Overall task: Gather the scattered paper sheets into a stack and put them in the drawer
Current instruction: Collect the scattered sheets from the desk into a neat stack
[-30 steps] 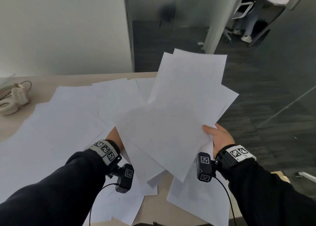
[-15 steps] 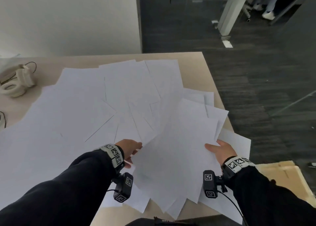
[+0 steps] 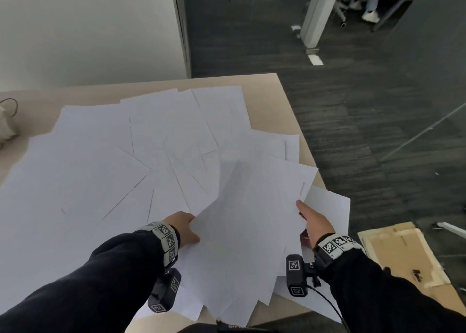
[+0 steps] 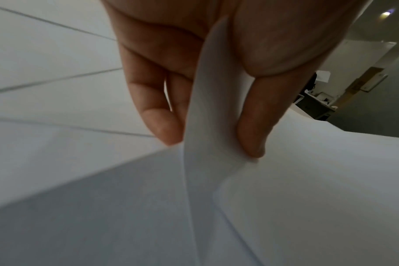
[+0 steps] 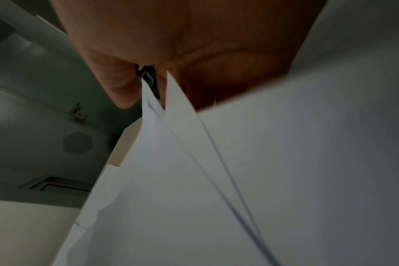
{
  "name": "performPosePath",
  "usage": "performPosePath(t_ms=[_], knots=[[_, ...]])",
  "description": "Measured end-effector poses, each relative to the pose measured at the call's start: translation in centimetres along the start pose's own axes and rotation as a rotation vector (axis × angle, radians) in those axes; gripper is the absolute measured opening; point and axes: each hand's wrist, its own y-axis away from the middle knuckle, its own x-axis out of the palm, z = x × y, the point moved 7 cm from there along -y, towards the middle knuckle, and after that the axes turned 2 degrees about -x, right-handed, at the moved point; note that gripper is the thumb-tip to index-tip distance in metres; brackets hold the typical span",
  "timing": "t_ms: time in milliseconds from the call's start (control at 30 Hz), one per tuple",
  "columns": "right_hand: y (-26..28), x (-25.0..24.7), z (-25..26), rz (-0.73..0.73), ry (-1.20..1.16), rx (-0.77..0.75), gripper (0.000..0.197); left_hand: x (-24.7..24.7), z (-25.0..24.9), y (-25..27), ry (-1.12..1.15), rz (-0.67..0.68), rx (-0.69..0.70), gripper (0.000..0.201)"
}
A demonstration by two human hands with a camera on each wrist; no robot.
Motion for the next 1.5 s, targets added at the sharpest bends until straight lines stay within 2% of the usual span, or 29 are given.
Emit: performPosePath(t_ms=[133,333,433,500,667,733,867,1067,1233,1367,1500], knots=[[-0.4,-0.2,0.9,-0.027,-0.062,0.059,0.042,-1.0,1.5,-0.2,-0.038,-0.021,-0.024,0.036],[-0.1,0.6,3.4,-0.026,0.236,-0.161,0.026,-0.2,1.8,-0.1,0.098,-0.017,-0.024,0.029],[0.1,0.4,3.3,-0.03,0.293,-0.182,0.03,0.4,1.5,-0.1,0.059,-0.018,-0.023,0.026],[-0.1,0.2,2.9,-0.035,0.31,-0.17,0.027,0.2,1.8,-0.2,0.13,-0.042,-0.028,0.022],[-0.4,-0.4,1.5,0.013,0.254,-0.062,0.007,-1.1,3.0,-0.2,0.346,-0.134,-0.02,0.024],[-0.1,-0.2,1.6,0.032,0.258,-0.076,0.007,-1.1,3.3,-0.1,0.409,-0.154,-0.02,0.025],[0.3,0.3,1.8,0.052,0.23,-0.061,0.03,-0.3,3.4,0.0,0.449,-0.108,0.0,0.028],[-0.1,0.3,1.7,0.028,0.038,-0.023,0.021,0.1,3.3,0.1,0.413,-0.045,0.045,0.028],[0.1,0.1,2.1,-0.008,0.04,-0.106,0.015,-0.1,2.1,0.4,0.323,-0.025,0.081,0.022],[-0.1,-0.6,2.2,-0.051,0.022,-0.124,0.01,-0.3,2.4,0.3,0.436,-0.025,0.047,0.022],[-0.7,-1.6,1.4,-0.071,-0.009,-0.088,0.008,-0.7,4.7,-0.1,0.641,-0.092,-0.036,0.023]])
